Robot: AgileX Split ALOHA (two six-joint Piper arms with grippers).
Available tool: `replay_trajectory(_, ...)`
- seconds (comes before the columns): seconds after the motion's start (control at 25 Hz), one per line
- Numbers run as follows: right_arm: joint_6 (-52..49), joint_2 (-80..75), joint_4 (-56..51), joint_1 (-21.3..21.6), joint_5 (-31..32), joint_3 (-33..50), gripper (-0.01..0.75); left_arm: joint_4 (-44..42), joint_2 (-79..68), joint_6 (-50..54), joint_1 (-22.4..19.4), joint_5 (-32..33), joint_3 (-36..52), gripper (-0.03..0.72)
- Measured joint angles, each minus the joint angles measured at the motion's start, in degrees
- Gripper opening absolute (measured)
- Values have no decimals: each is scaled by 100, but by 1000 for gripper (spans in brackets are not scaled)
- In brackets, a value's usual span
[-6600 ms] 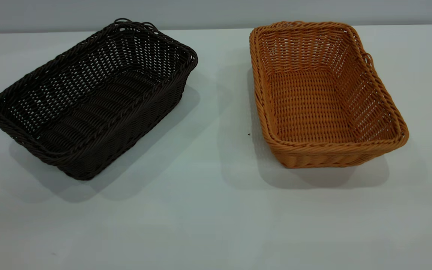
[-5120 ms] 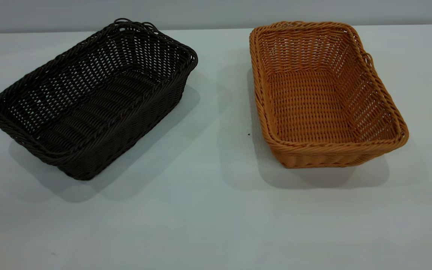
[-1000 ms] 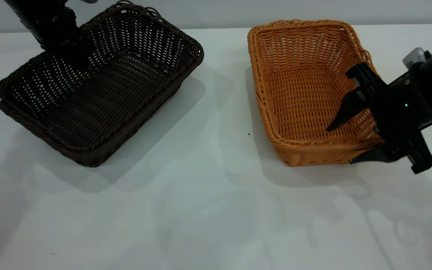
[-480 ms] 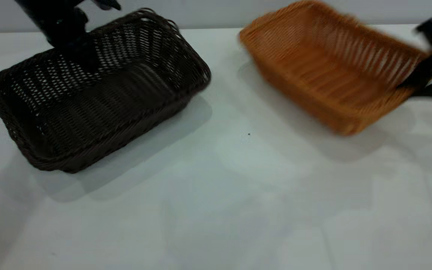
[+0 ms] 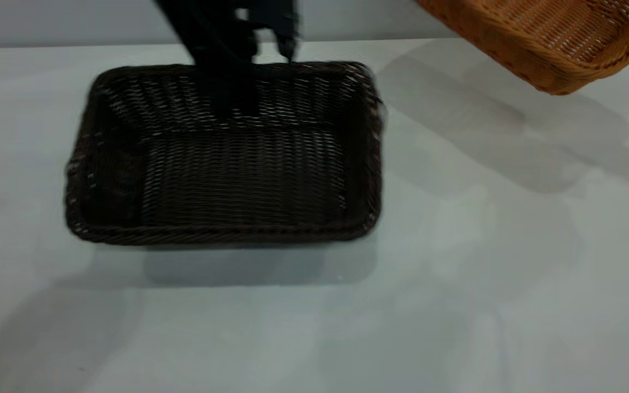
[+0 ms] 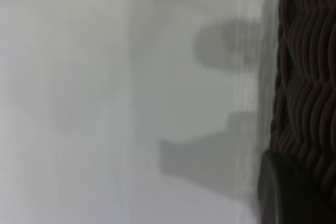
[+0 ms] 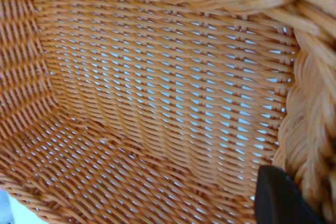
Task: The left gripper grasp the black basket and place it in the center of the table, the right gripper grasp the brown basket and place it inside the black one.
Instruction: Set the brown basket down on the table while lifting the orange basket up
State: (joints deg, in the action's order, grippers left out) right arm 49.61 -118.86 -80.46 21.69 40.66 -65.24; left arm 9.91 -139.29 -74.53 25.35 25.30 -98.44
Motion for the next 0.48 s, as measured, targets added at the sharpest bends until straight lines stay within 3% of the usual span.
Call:
replay_trajectory(0.24,-112,-25,162,0,102,-141,67,-40,-86,81,619,-256,0,87)
replay_trajectory(0.4,-116,-30,176,0,204,-147,67,-77,-112,588,751,-237,0,106)
replay_trajectory(0.48,-116,-30,181,0,286,-147,67,-83,-138,915,764,-249,0,151)
